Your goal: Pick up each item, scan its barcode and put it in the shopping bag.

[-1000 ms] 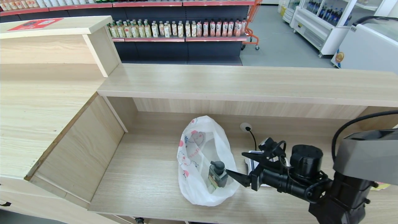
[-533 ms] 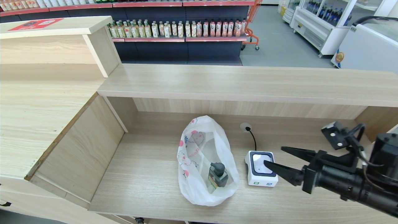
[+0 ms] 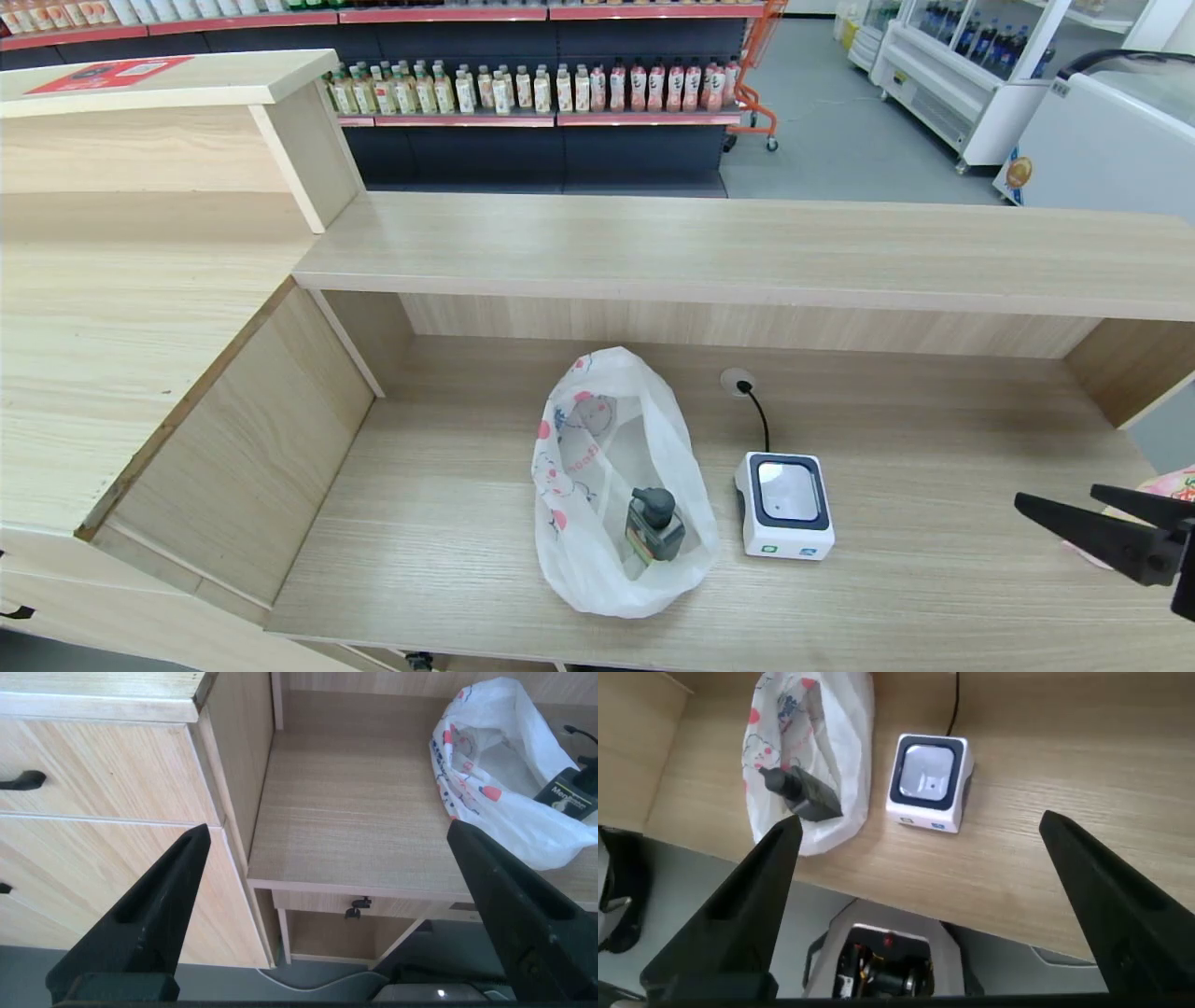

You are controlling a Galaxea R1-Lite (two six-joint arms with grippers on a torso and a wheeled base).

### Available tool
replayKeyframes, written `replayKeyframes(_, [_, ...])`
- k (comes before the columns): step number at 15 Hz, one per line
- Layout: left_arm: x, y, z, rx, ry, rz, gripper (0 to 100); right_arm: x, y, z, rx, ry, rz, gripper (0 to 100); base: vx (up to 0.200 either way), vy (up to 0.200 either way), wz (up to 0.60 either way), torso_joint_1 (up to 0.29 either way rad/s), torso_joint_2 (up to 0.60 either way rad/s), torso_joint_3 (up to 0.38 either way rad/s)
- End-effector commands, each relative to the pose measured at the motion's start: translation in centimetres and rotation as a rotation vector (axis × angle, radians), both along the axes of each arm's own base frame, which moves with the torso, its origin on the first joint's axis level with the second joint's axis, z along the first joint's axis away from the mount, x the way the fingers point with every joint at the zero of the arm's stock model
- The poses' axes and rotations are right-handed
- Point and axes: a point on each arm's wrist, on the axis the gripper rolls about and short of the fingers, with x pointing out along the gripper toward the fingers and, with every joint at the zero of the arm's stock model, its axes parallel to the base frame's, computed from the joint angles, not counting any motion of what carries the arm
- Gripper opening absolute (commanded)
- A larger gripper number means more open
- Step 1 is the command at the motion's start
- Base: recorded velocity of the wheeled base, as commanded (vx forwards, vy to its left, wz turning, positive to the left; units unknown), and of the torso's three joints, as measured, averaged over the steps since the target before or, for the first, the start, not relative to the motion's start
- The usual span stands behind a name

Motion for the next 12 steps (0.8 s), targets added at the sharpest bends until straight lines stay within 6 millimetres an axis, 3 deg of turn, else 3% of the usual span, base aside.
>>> replayKeyframes(1, [0.0, 0.0, 0.0, 0.0, -0.001, 0.0, 100, -1.7, -0.3, 0.5, -0.005, -0.04, -0.038, 100, 0.0, 0.0, 0.0, 0.0, 0.0, 0.0])
replayKeyframes(3, [0.0, 0.0, 0.0, -0.002, 0.001, 0.0, 100, -2.5, -0.4, 0.4, -0.005, -0.029, -0.057, 100, 0.0, 0.0, 0.0, 0.0, 0.0, 0.0])
replayKeyframes(12, [0.0, 0.0, 0.0, -0.006, 0.001, 0.0, 100, -2.8, -0.7, 1.2, -0.003, 0.042, -0.155, 100, 0.0, -0.2, 0.0, 0.002, 0.0, 0.002])
